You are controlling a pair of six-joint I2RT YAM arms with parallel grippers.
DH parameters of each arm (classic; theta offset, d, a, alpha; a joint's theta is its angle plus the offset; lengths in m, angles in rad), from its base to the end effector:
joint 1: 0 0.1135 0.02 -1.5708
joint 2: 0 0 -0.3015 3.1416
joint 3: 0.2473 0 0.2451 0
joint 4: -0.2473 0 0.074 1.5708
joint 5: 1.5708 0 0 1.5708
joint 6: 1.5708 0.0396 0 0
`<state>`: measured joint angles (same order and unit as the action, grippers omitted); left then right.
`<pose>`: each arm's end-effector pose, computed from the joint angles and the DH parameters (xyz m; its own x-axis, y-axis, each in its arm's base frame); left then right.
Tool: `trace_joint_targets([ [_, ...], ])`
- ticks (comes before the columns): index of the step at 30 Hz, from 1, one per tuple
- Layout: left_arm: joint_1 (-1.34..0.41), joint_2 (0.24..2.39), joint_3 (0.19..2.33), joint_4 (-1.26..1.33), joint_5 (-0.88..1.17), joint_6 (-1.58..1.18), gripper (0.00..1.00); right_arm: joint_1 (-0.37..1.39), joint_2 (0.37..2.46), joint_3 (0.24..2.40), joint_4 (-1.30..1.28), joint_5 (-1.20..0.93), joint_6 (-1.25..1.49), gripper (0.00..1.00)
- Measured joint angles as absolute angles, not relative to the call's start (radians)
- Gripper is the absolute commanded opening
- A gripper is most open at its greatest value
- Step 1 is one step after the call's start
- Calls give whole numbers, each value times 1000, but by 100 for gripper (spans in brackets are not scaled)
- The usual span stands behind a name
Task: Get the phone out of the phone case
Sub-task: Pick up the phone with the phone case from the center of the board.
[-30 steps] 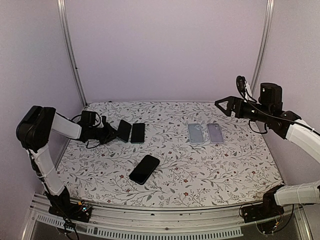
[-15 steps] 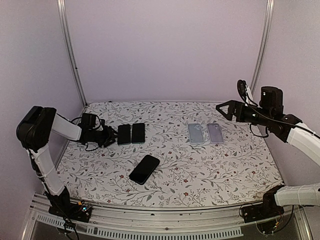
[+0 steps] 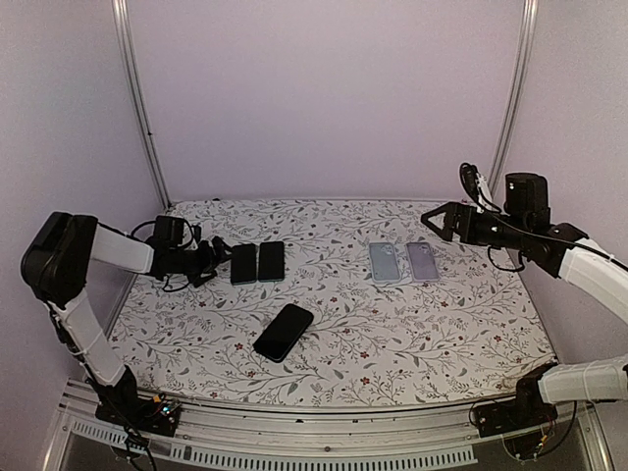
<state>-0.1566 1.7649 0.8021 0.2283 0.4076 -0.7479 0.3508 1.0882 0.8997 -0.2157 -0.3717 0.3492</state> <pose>0.3384 -0.0693 0.1746 -0.7804 -0.5089 -0.3634 -0.1322 0.7023 -0.6995 0.2080 0.0914 0.3514 -0.5639 0.1331 -0.8151 -0.4692 0.7606 0.4488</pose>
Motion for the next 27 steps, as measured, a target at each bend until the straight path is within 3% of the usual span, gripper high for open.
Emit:
trace_joint_targets([
  [27, -237, 1445, 733, 41, 357, -617, 99, 438, 1187, 899, -345, -285, 405, 99],
])
